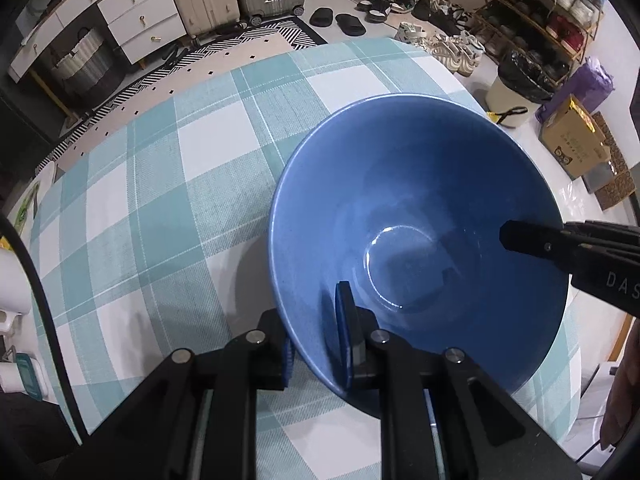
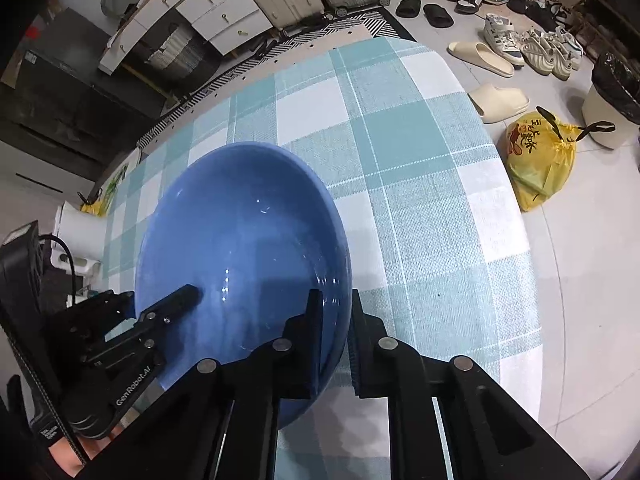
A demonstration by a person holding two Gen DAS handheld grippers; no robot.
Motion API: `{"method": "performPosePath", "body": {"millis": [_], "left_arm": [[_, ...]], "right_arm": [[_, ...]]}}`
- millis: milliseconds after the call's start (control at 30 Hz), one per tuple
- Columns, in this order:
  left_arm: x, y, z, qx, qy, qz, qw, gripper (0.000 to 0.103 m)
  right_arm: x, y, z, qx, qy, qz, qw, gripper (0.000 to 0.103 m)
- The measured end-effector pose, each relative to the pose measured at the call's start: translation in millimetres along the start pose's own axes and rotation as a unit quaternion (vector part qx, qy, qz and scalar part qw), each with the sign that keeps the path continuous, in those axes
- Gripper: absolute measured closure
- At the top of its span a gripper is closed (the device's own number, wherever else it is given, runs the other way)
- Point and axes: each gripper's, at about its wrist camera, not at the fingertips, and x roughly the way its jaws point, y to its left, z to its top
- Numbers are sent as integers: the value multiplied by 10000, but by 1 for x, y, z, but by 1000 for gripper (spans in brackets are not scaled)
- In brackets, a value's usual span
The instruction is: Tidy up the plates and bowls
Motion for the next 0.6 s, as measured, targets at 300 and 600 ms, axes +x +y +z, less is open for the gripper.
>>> {"method": "performPosePath", "body": {"millis": [300,600], "left_arm": [[-15,-5,-25,64,60,86,9999,87],[-28,-10,-67,65,91,145,9998,86]], "right_arm": [[-14,10,-23,-110,30,43,9999,92],[-15,16,-60,-108,163,171,9997,92]]}}
